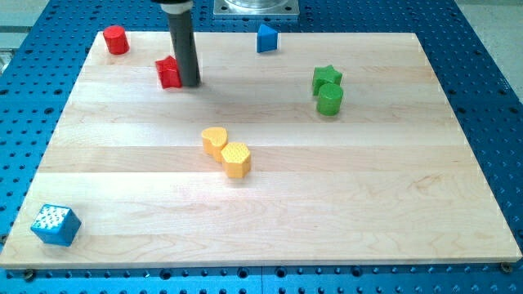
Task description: Move the red star slightly near the red circle
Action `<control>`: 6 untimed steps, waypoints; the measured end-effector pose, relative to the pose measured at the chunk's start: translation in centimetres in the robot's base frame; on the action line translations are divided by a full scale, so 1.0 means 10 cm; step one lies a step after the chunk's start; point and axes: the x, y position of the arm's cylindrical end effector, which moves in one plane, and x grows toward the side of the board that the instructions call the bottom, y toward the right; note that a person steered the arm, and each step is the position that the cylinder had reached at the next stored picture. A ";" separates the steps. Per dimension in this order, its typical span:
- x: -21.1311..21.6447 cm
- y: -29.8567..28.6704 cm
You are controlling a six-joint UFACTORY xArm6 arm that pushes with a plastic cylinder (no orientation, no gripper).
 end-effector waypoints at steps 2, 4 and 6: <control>0.14 -0.23; -0.21 -0.78; -0.05 0.72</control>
